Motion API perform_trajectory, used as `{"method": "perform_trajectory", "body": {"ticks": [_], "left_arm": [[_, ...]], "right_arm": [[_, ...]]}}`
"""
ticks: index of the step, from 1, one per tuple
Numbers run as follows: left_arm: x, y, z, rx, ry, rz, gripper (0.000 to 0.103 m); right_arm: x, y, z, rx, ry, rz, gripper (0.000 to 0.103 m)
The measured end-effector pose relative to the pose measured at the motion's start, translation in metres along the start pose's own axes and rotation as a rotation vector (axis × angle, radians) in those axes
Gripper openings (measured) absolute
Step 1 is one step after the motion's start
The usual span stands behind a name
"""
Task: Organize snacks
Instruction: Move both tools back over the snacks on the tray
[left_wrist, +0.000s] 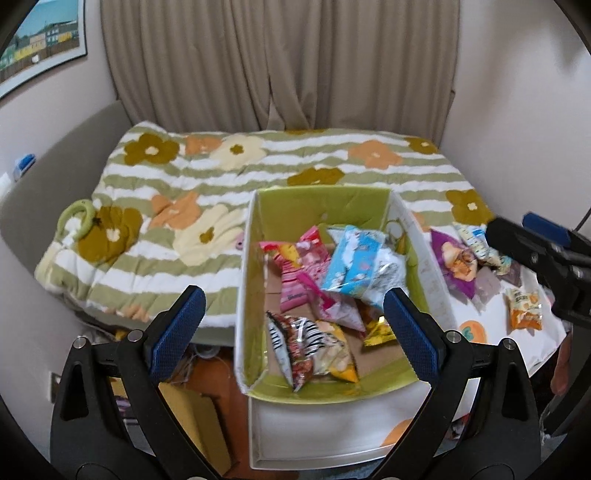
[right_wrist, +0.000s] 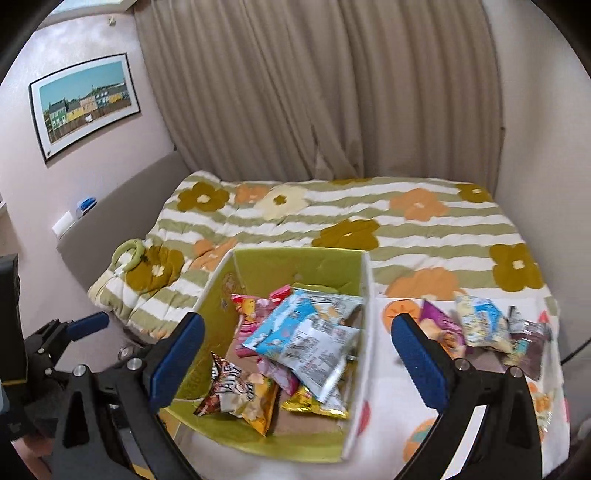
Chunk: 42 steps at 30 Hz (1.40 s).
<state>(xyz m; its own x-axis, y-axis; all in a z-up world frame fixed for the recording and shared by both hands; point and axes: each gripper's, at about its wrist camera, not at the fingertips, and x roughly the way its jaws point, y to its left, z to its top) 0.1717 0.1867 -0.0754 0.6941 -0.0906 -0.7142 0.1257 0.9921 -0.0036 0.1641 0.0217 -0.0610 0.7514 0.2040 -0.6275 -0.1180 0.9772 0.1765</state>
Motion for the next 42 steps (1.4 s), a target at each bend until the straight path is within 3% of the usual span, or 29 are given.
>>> {"method": "perform_trajectory", "body": {"ticks": [8, 16, 22, 34, 42], "left_arm": [[-0.009, -0.059, 0.008, 0.042, -0.047, -0.081, 0.097], [0.007, -0.172, 0.009, 0.111, -0.030, -0.207, 0.097], [0.025, -0.246, 0.005, 0.167, -0.015, -0.279, 0.097], [0.102, -0.368, -0.012, 0.530, 0.100, -0.346, 0.097], [0.180, -0.412, -0.031, 0.718, 0.232, -0.379, 0.097]], "right_arm": [[-0.051, -0.056, -0.019, 0.066, -0.052, -0.090, 0.101], [-0.090, -0.150, -0.044, 0.146, -0.009, -0.260, 0.101], [-0.114, -0.214, -0.062, 0.201, -0.015, -0.315, 0.101], [-0.105, -0.288, -0.103, 0.267, 0.037, -0.375, 0.101], [-0.070, -0.319, -0.139, 0.380, 0.116, -0.359, 0.101]]}}
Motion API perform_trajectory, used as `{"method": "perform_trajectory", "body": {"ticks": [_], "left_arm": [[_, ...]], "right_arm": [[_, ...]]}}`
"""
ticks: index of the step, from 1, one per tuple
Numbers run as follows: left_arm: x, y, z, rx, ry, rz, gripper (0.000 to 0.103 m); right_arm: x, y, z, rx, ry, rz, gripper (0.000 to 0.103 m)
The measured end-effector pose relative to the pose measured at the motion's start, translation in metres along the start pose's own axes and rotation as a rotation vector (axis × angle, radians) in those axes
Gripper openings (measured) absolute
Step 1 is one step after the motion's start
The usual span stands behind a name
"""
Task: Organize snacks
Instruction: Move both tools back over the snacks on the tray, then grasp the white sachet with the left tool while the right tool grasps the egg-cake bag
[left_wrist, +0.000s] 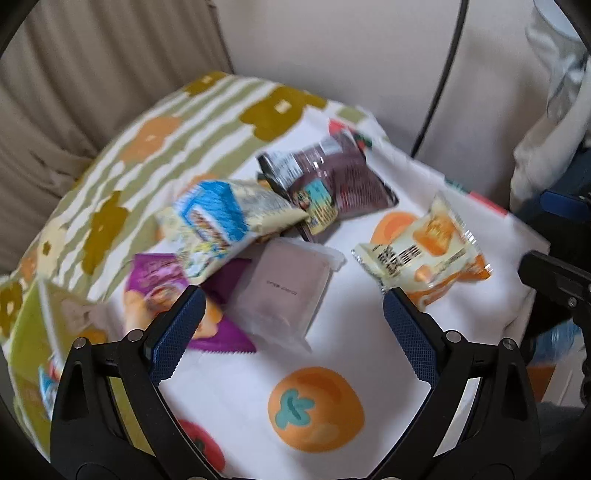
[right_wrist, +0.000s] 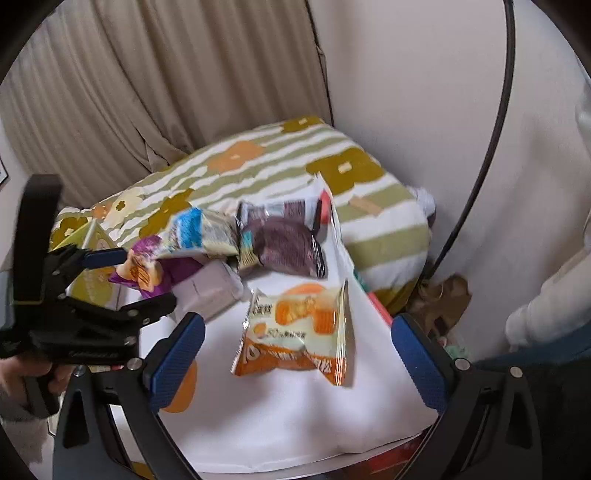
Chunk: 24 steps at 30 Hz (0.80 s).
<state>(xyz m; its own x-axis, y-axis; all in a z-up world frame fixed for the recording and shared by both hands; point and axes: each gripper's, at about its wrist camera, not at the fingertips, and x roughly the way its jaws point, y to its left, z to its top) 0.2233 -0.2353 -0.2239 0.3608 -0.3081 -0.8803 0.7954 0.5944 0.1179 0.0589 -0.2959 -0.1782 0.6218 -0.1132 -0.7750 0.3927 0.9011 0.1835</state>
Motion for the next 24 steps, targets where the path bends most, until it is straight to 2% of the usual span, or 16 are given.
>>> {"method": "perform_trajectory", "body": {"ticks": [5, 11, 12, 20, 21, 24], "left_arm": [[0.048, 0.002, 0.002, 0.035, 0.100, -0.056, 0.096], [0.082, 0.012, 0.005, 0.022, 0.157, -0.083, 0.096], [0.087, 0.013, 0.005, 0.025, 0.168, -0.091, 0.093], [0.106, 0.005, 0.006, 0.102, 0.208, -0.063, 0.085], [0.109, 0.006, 0.005, 0.098, 0.223, -0.074, 0.078], [0.110, 0.011, 0.004, 0.066, 0.221, -0.094, 0.077]], "right_arm": [[0.028, -0.006, -0.013, 0.042, 0.066, 0.001, 0.101], [0.055, -0.009, -0.022, 0.071, 0.133, 0.016, 0.101], [0.058, -0.009, -0.023, 0.072, 0.138, 0.016, 0.101], [0.078, -0.011, -0.019, 0.091, 0.162, 0.036, 0.101], [0.080, -0.012, -0.018, 0.093, 0.164, 0.042, 0.101], [0.088, -0.013, -0.016, 0.106, 0.181, 0.064, 0.101]]}}
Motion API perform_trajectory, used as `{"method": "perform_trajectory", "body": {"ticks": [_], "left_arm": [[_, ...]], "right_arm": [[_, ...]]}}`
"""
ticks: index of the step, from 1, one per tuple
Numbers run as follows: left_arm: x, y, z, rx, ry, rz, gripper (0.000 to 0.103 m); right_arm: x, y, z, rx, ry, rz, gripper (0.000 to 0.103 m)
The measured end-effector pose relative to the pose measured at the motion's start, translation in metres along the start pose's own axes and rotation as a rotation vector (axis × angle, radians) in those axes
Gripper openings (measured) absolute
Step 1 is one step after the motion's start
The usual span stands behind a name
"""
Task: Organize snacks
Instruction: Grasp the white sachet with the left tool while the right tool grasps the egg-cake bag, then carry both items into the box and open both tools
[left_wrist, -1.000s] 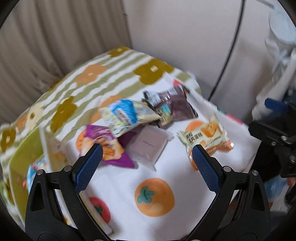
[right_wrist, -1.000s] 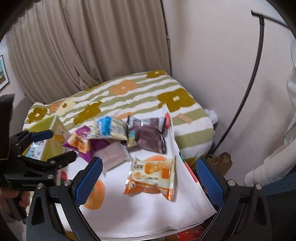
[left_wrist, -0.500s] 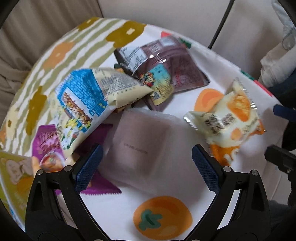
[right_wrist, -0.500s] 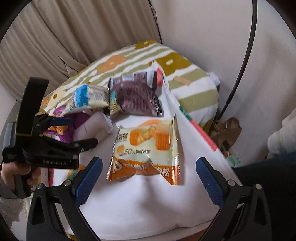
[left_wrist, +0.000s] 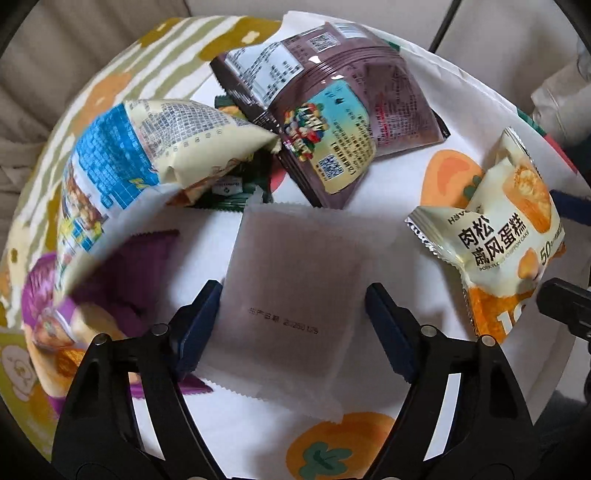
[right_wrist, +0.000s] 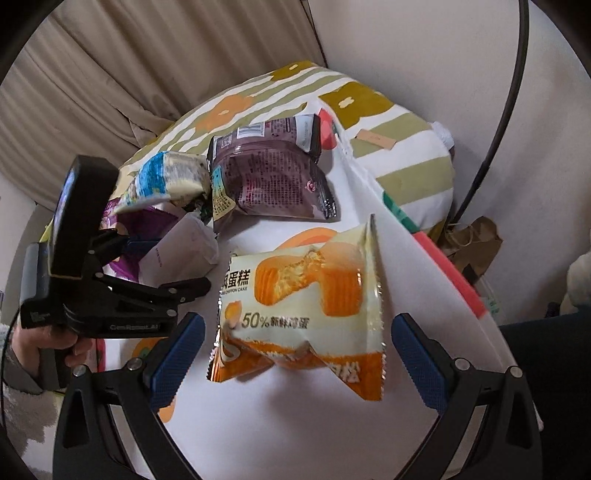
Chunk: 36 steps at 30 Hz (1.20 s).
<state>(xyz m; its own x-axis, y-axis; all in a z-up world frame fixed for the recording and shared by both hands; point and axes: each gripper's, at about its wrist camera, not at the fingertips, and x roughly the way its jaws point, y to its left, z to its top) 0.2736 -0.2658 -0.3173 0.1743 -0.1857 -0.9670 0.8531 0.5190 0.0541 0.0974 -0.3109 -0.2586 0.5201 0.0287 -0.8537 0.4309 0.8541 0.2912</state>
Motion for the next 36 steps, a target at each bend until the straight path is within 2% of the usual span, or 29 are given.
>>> {"method": "perform_trajectory", "body": {"ticks": [7, 17, 21, 24, 28, 36], "left_arm": [[-0.003, 0.002, 0.001, -0.028, -0.010, 0.010, 0.068], [-0.005, -0.003, -0.007, -0.053, 0.009, 0.012, 0.067], [-0.011, -0.005, -0.019, -0.084, 0.020, 0.012, 0.066], [-0.014, -0.009, -0.029, -0.094, 0.025, 0.020, 0.066], [-0.019, -0.014, -0.039, -0.128, 0.030, 0.014, 0.065], [-0.045, -0.017, -0.072, -0.227, 0.002, -0.024, 0.064]], "right_arm": [[0.018, 0.008, 0.008, -0.034, 0.046, 0.013, 0.101], [0.043, 0.026, 0.014, -0.135, 0.103, -0.030, 0.101], [0.044, 0.029, 0.010, -0.169, 0.090, -0.039, 0.101], [0.043, 0.031, 0.007, -0.203, 0.084, -0.041, 0.096], [0.034, 0.033, 0.005, -0.217, 0.055, -0.027, 0.081], [0.014, 0.032, 0.004, -0.225, 0.021, -0.033, 0.077]]}}
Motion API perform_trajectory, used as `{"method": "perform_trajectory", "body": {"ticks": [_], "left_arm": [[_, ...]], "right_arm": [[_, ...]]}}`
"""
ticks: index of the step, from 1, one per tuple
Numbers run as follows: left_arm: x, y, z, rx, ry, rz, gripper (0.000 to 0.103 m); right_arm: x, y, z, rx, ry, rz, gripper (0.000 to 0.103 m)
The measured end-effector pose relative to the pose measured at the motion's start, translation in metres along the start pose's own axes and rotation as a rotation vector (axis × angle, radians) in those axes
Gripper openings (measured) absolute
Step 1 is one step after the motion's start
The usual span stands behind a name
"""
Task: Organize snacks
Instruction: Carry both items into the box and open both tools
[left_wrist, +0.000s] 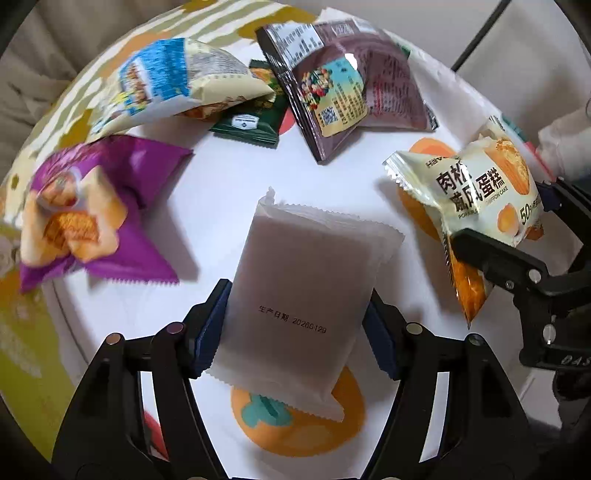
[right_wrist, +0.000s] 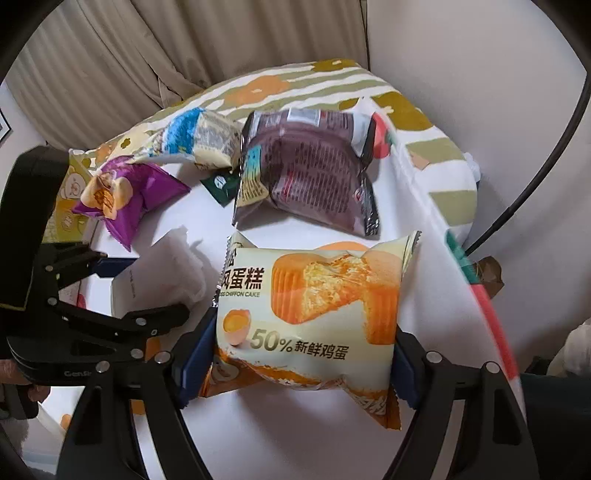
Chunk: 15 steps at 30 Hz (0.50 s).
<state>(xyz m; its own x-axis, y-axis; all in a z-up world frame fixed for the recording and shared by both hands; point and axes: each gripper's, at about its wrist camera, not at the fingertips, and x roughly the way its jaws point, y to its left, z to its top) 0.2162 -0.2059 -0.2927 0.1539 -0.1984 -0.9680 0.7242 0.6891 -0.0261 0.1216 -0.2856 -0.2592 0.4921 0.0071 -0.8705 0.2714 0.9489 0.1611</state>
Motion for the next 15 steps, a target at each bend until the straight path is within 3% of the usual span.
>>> {"method": "perform_trajectory", "body": {"ticks": [9, 15], "left_arm": [[-0.083, 0.014, -0.012, -0.133, -0.149, -0.023, 0.064], [-0.155, 0.041, -0.028, -0.219, -0.243, 0.014, 0.064]], "right_arm": [[-0.050, 0.011, 0.019, -0.047, -0.069, 0.013, 0.077], [-0.086, 0.045, 0.044, -0.128, -0.127, 0.055, 0.077]]}}
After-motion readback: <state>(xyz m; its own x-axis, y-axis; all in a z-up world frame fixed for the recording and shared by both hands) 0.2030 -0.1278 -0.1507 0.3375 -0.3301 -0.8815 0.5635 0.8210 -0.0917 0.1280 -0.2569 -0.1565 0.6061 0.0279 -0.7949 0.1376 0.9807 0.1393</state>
